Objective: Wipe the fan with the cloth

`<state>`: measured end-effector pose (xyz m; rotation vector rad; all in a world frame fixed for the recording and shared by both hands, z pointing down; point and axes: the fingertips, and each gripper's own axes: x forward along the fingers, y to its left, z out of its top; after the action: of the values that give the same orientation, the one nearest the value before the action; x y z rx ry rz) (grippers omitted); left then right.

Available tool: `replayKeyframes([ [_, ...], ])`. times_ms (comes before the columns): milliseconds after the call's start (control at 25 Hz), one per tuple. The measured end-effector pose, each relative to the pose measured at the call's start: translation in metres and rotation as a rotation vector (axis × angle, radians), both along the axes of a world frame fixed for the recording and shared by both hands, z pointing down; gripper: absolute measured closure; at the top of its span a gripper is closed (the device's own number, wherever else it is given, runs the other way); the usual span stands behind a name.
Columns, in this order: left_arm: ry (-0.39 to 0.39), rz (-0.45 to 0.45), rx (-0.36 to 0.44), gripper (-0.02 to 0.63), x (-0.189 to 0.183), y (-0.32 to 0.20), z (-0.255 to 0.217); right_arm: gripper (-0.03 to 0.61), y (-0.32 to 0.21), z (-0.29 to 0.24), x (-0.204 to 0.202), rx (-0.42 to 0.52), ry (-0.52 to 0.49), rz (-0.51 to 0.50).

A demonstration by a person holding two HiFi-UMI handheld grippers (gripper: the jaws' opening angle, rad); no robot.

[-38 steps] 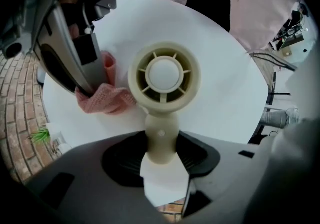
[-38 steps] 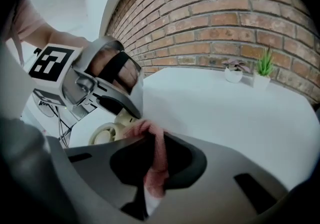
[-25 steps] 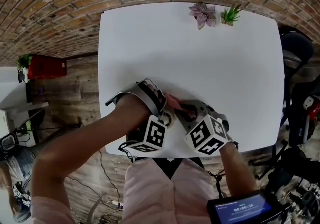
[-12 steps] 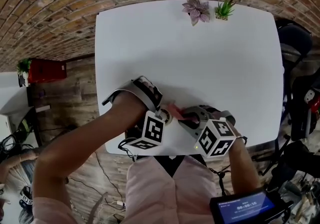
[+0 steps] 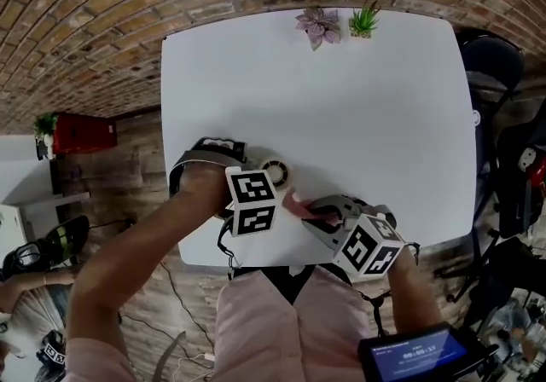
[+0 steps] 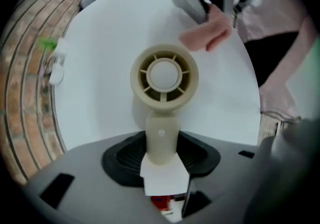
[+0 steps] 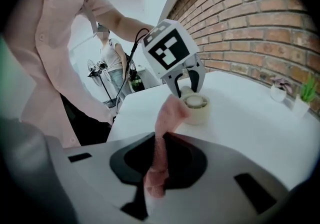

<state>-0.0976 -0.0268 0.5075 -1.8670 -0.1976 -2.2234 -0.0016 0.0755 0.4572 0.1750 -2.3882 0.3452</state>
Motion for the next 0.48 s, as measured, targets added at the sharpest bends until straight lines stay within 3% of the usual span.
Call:
replayKeyframes([
  [120, 0.030, -0.253, -0.013, 0.416, -0.006, -0.007, 0.000, 0.541, -0.002, -0.003, 0.000, 0.010, -0.007, 0.022],
  [280, 0.103, -0.438, -0.006, 0.397, -0.012, -0.013, -0.003, 0.541, -0.001, -0.006, 0.001, 0.018, -0.016, 0.037],
  [400, 0.194, -0.551, -0.034, 0.260, -0.012, -0.010, -0.004, 0.541, 0.001, -0.009, 0.001, 0.024, -0.021, 0.036],
  [480, 0.278, -0.621, -0.076, 0.235, -0.008, -0.003, -0.008, 0.541, 0.002, -0.011, 0.000, 0.029, -0.027, 0.034],
])
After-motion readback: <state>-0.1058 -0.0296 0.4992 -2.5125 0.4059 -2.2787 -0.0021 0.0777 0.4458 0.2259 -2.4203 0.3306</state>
